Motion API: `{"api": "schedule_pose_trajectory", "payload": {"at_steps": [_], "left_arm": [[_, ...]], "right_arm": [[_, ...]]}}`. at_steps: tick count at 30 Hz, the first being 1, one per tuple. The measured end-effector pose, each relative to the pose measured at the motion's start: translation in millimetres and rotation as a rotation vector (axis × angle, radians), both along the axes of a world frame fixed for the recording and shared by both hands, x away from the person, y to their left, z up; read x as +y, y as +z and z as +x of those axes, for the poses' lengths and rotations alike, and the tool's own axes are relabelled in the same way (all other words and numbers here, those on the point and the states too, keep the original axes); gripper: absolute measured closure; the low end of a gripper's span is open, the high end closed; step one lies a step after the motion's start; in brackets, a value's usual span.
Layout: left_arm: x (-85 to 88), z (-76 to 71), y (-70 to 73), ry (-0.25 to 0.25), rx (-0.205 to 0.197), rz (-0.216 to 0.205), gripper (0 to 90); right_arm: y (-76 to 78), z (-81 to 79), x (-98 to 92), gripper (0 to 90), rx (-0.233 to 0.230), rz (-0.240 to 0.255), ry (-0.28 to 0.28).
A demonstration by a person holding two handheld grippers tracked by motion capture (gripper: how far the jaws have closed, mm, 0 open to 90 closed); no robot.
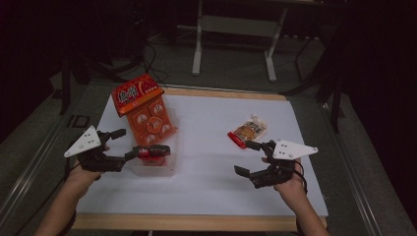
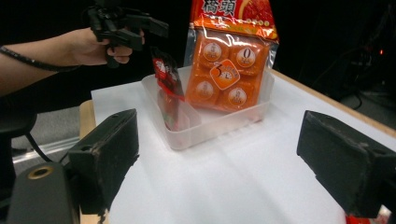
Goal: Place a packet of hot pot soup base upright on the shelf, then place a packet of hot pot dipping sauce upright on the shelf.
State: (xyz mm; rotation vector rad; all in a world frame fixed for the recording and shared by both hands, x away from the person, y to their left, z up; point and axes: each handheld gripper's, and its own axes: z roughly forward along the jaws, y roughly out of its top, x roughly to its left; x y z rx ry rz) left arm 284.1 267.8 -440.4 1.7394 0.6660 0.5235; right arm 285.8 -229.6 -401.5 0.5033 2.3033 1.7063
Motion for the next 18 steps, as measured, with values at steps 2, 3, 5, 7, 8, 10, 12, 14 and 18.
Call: {"api": "schedule_pose_trajectory", "payload": {"at_steps": [2,3,5,7,8,10,12,14,18], "left_arm": [[-1.8,-1.3,3.3,0.006,-0.003,-0.004,7.2],[-3.4,-1.9,5.1,0.014,-0.005,-0.003,5.3],[-6.2,-3.3,9.3,0.019,-0.009,-0.006,3.6],[-10.1,-5.4,13.5,0.006,-0.019,0.001,3.5],[-12.5,-6.4,15.4,-0.004,-0.024,0.002,3.5],[-17.3,-8.6,19.0,-0.025,-0.034,0.001,3.5],[-22.3,-10.5,21.9,-0.045,-0.042,-0.002,3.6],[-27.7,-12.7,24.2,-0.061,-0.048,0.0,3.7],[-37.7,-16.8,28.1,-0.087,-0.059,0.003,3.9]], "right_arm": [[0.2,1.2,-1.3,11.7,0.013,-0.003,-0.015],[0.3,1.8,-2.0,11.7,0.018,-0.003,-0.017],[0.4,2.7,-3.6,11.5,0.029,0.004,-0.024],[0.6,3.7,-5.0,11.2,0.026,0.003,-0.043],[0.7,4.1,-5.7,11.2,0.023,0.005,-0.056],[0.7,5.2,-6.9,11.2,0.029,0.012,-0.08],[0.2,6.6,-8.1,11.2,0.033,0.014,-0.096],[-0.6,7.2,-9.1,11.6,0.019,0.009,-0.117],[-1.8,10.4,-13.7,13.4,-0.001,-0.012,-0.151]]}}
